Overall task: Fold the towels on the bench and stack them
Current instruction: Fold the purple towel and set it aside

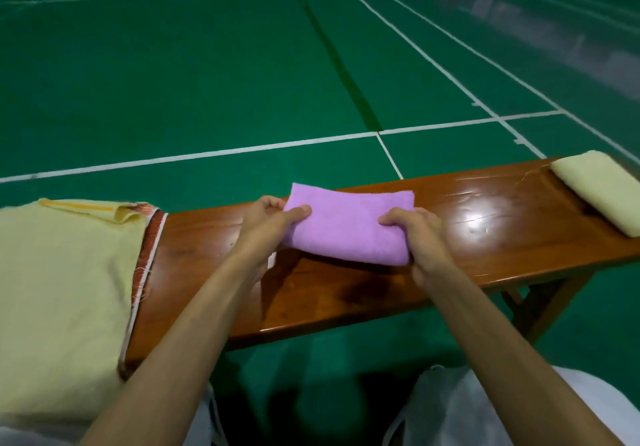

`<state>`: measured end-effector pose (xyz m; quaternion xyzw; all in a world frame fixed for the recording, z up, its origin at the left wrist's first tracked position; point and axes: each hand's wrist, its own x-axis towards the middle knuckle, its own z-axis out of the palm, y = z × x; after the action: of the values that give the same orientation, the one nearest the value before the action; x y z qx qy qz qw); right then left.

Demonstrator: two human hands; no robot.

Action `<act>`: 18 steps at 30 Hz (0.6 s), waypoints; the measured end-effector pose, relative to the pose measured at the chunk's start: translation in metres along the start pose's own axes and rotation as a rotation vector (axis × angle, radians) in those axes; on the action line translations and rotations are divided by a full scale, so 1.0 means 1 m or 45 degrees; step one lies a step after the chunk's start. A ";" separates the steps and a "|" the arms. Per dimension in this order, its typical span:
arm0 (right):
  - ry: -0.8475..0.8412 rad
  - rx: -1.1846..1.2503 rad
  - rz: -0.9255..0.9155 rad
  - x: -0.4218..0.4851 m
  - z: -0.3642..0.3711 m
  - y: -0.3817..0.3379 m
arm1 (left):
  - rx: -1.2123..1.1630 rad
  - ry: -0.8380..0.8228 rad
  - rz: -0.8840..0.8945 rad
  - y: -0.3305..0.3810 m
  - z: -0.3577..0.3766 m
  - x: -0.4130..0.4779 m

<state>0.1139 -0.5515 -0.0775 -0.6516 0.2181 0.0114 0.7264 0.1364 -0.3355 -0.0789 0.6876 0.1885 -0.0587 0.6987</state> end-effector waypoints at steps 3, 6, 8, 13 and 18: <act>0.078 0.081 -0.008 0.011 -0.037 -0.009 | -0.035 -0.046 0.086 0.003 0.054 0.010; 0.133 0.127 0.027 0.025 -0.080 -0.026 | -0.035 -0.127 0.079 0.009 0.110 0.025; 0.180 0.122 0.058 0.035 -0.113 -0.032 | -0.004 -0.198 0.063 0.012 0.149 0.036; 0.444 0.152 0.038 0.058 -0.185 -0.045 | 0.135 -0.461 0.120 0.025 0.242 0.057; 0.624 0.155 -0.034 0.083 -0.235 -0.062 | 0.148 -0.571 0.261 0.032 0.327 0.072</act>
<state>0.1367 -0.8063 -0.0596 -0.5929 0.3793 -0.1697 0.6898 0.2735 -0.6427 -0.0786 0.7119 -0.0456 -0.1492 0.6848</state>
